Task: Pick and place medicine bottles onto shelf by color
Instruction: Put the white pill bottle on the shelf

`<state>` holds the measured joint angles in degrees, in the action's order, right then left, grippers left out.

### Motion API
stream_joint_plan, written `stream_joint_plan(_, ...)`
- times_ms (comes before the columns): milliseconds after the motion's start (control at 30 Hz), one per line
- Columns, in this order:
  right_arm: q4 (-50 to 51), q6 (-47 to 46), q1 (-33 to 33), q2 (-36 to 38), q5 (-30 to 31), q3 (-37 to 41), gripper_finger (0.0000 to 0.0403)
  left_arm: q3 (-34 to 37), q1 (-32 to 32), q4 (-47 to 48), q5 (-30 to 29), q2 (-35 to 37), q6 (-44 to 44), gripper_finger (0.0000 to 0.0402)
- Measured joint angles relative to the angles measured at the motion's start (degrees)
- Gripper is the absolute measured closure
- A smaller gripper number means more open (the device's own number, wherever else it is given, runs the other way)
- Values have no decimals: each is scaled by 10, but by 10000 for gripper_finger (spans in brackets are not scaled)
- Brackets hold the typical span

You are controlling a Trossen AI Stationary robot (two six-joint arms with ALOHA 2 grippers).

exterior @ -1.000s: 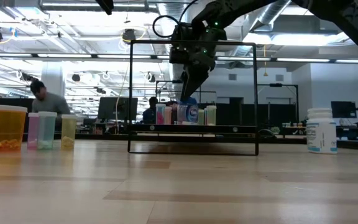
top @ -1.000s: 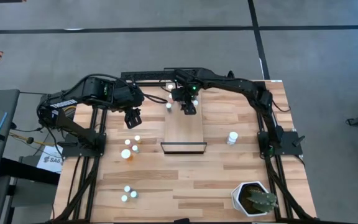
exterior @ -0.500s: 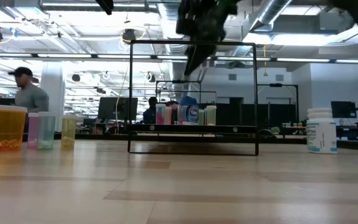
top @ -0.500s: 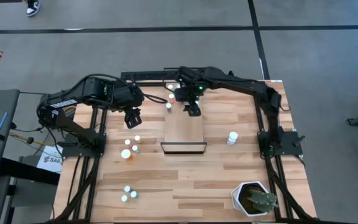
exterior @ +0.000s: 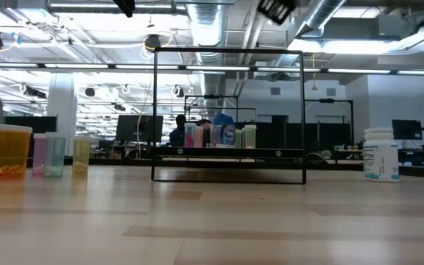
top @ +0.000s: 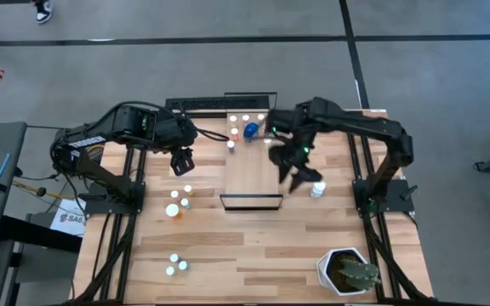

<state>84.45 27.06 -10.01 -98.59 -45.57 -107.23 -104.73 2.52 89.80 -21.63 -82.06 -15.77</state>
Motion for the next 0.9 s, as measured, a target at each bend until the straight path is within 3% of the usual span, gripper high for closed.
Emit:
stream_joint_plan(133,-16,58,48,28,-129,80,147,0,0,-10,0,0,-3,184)
stream_joint_plan(233,-27,73,88,39,-175,132,147,0,0,-10,1,-1,-25,184)
stream_joint_plan(500,-51,25,187,36,-170,202,147,0,0,-8,-2,-2,-92,184)
stream_joint_plan(767,-66,-108,179,77,-138,203,147,0,0,-8,-7,-2,-123,184)
stream_joint_plan(900,-110,-140,149,147,-99,229,147,0,-5,-8,-36,-2,-155,184)
